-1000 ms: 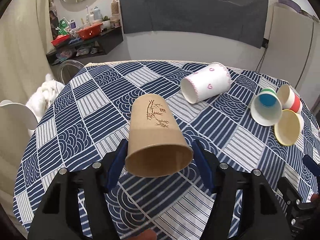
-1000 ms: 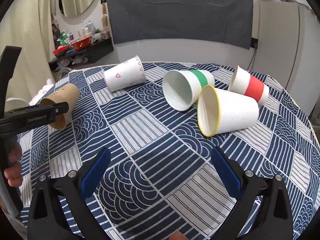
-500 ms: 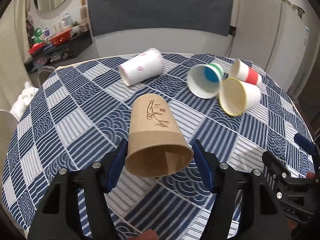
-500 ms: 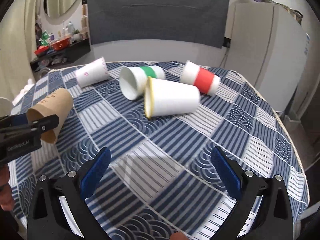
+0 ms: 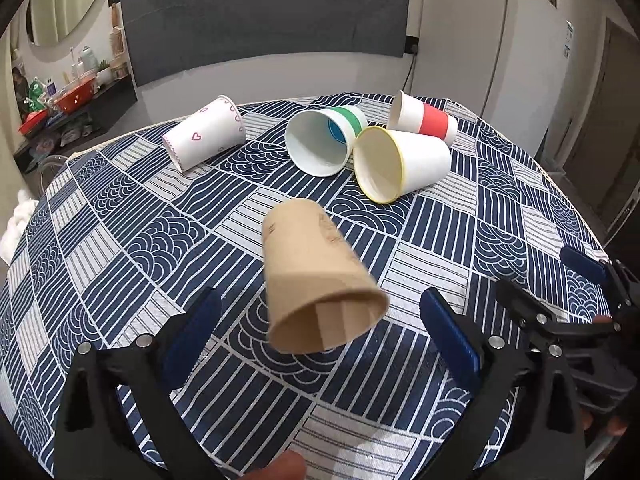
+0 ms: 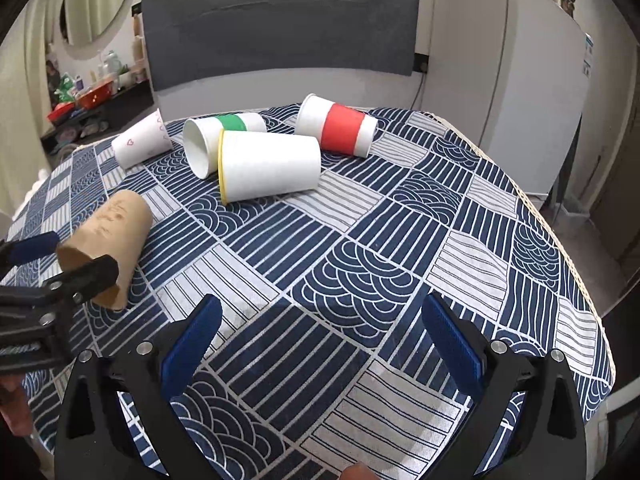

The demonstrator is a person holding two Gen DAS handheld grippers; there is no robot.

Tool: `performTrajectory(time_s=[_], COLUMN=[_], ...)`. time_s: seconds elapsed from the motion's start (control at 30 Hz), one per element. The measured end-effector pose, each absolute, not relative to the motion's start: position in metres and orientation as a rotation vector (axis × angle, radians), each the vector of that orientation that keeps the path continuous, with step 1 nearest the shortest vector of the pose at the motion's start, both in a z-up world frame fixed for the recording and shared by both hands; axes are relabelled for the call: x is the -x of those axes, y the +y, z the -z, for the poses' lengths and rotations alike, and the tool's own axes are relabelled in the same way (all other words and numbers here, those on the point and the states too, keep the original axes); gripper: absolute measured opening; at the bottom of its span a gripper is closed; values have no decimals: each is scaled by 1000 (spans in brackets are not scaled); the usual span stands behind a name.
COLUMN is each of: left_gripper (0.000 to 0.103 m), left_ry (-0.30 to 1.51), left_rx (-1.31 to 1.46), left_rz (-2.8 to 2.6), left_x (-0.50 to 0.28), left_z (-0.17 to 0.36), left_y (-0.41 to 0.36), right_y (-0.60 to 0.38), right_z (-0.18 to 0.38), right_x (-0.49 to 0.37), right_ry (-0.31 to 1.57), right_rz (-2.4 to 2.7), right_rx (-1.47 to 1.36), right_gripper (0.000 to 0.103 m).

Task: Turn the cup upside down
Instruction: 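Move the right gripper toward the brown kraft cup lying on its side, then close the right gripper around the brown kraft cup's body and lift it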

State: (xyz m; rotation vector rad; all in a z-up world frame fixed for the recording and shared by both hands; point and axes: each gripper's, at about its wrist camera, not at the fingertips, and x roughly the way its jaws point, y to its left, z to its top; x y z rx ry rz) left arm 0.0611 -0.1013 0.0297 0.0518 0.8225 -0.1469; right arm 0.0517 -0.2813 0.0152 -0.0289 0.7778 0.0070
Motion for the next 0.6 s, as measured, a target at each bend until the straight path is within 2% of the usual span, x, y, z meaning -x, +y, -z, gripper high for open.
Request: performTrajectory(time_s=[0.33,0.6], left_gripper=[97,97], left_ry=[800,791], left_rx=[-44,-23], left_rz=[157,123], left_x=[-38,-33], left_z=[-43,-44], left_y=[-80,-42], right_y=[-275,-266], right_z=[-34,-48], right_x=[-41,-51], right_ry=[754,819], right_rz=[9,-73], right_rx=[30,21], right_gripper=[95,95])
